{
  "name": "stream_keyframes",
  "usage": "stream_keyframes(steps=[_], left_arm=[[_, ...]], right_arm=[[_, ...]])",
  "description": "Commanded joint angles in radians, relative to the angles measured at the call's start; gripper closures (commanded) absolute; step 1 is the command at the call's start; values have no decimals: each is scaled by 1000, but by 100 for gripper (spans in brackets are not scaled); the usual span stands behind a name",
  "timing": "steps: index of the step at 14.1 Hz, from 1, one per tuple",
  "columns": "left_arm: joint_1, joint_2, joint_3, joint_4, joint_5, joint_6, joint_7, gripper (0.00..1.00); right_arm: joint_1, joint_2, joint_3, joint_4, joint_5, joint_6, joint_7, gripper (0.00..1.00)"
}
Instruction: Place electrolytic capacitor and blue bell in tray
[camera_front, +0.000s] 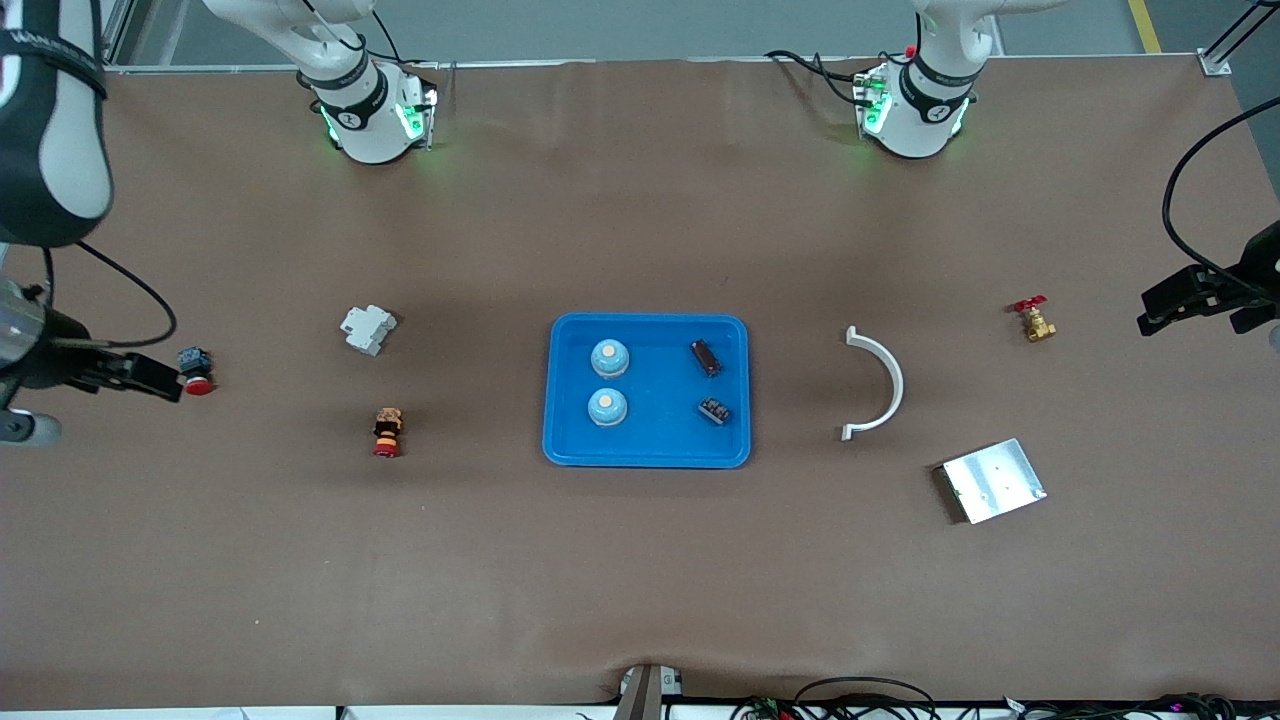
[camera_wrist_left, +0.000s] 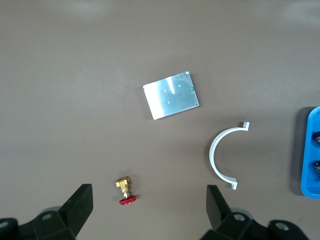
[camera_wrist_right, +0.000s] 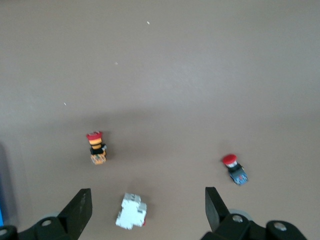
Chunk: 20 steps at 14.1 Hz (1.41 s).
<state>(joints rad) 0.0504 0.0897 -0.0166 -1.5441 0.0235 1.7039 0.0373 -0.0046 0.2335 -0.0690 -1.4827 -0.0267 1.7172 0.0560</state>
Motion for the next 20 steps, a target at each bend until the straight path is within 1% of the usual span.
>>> stream_keyframes(steps=[1, 3, 6, 12, 13, 15, 20], left_arm=[[3, -11, -6, 5, -19, -18, -11, 0], [5, -11, -5, 5, -19, -18, -34, 0], [-1, -11, -11, 4, -17, -21, -138, 0], [5, -19, -10, -2, -19, -35, -131, 0], [8, -19, -10, -4, -19, -35, -126, 0], [11, -27, -13, -11, -19, -35, -126, 0], [11, -39, -23, -19, -17, -36, -126, 0]], right_arm=[[-26, -78, 15, -44, 5, -50, -30, 0], [-40, -103, 15, -42, 5, -70, -47, 0], [-69, -131, 15, -42, 17, -96, -79, 0], [-81, -187, 15, -39, 19, -126, -96, 0], [-87, -191, 15, -37, 25, -142, -94, 0], [-95, -195, 15, -39, 69, -169, -96, 0], [-83, -232, 26, -37, 74, -205, -96, 0]])
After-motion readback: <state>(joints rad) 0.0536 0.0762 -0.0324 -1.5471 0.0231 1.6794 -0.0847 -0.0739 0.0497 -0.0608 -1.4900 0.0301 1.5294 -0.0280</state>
